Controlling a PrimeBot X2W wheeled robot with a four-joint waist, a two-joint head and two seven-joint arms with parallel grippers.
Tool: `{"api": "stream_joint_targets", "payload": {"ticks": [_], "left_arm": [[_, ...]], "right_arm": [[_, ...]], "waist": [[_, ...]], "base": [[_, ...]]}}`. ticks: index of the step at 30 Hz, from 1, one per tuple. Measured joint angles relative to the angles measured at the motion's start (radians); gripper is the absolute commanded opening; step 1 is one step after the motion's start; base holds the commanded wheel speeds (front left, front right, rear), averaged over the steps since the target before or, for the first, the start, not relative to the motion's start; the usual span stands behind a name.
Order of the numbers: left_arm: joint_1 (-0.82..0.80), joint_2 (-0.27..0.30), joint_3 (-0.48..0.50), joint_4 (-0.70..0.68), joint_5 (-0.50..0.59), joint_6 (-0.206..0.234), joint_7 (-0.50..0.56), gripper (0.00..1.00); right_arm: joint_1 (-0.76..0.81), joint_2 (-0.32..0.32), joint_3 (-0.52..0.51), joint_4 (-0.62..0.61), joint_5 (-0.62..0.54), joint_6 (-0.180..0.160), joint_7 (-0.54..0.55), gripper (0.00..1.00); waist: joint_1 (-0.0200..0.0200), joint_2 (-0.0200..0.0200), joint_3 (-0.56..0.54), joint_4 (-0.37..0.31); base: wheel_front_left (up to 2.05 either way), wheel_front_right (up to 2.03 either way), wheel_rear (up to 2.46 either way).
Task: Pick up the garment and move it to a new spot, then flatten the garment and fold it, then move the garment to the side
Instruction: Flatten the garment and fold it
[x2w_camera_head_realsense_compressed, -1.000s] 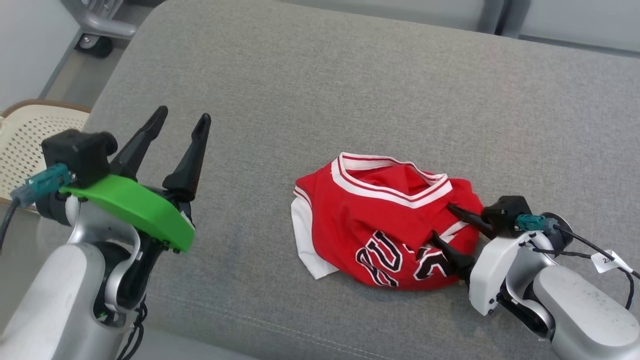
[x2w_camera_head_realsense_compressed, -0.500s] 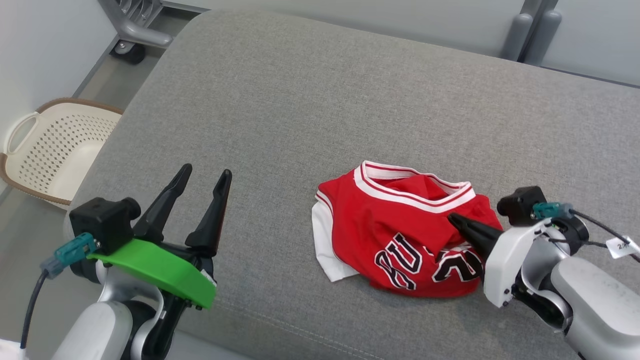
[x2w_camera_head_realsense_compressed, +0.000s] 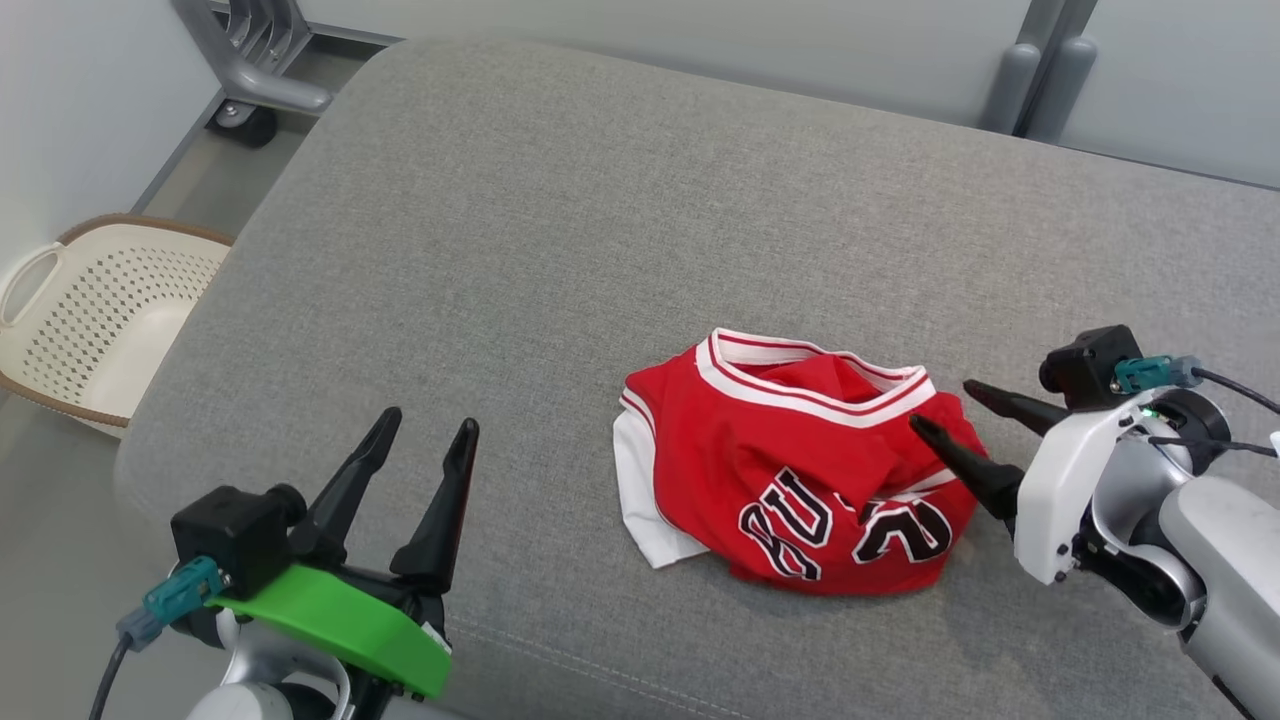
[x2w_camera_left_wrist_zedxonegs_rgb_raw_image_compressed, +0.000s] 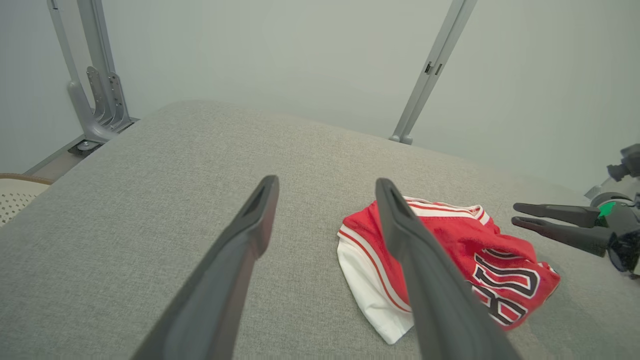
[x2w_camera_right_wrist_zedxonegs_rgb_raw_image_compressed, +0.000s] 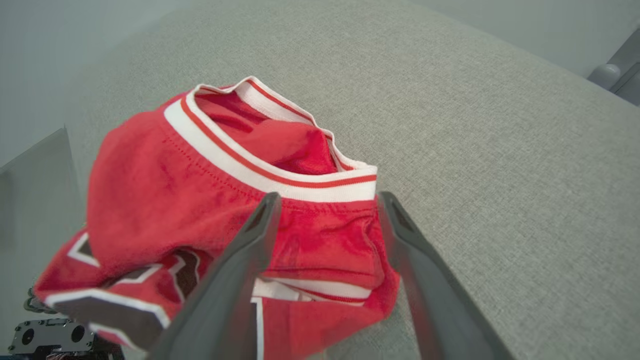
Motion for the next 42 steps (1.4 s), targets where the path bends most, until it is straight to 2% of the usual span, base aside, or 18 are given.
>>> {"api": "stream_joint_targets", "payload": {"ticks": [9,22,23,24,25,26,35,42], "left_arm": [[0.013,-0.002,-0.032,-0.014,0.009,0.0,-0.008,1.0],[0.001,-0.03,-0.048,-0.006,0.013,-0.001,-0.023,1.0],[0.0,-0.032,-0.05,-0.005,0.013,-0.001,-0.024,1.0],[0.0,-0.035,-0.052,-0.002,0.013,-0.001,-0.025,1.0],[0.0,-0.036,-0.054,0.002,0.013,-0.001,-0.025,1.0],[0.0,-0.038,-0.055,0.007,0.013,-0.001,-0.025,1.0],[0.004,-0.046,-0.046,0.038,0.012,-0.001,-0.047,1.0],[0.019,-0.057,-0.048,0.051,0.007,-0.001,-0.058,1.0]], "right_arm": [[0.041,-0.06,0.027,0.012,0.007,0.0,0.051,1.0],[0.033,-0.051,0.073,0.032,0.013,0.0,0.096,1.0],[0.033,-0.051,0.073,0.036,0.014,0.0,0.1,0.58],[0.033,-0.051,0.072,0.041,0.019,0.0,0.101,0.32],[0.033,-0.051,0.072,0.044,0.03,0.0,0.101,0.09],[0.033,-0.049,0.071,0.045,0.041,0.0,0.101,0.0],[-0.015,0.033,0.056,-0.078,0.236,0.0,0.124,0.0],[-0.135,0.033,0.059,-0.224,0.328,0.0,0.204,0.0]], "waist": [[0.0,0.0,0.043,-0.006],[0.0,0.0,0.058,0.039],[0.0,0.0,0.056,0.044],[0.0,0.0,0.054,0.049],[0.0,0.0,0.052,0.053],[0.0,0.0,0.049,0.057],[0.0,0.0,0.005,0.077],[0.0,0.0,-0.035,0.065]], "base": [[0.0,0.0,0.0],[0.0,0.0,0.0],[0.0,0.0,0.0],[0.0,0.0,0.0],[0.0,0.0,0.0],[0.0,0.0,0.0],[0.0,0.0,0.0],[0.0,0.0,0.0]]}}
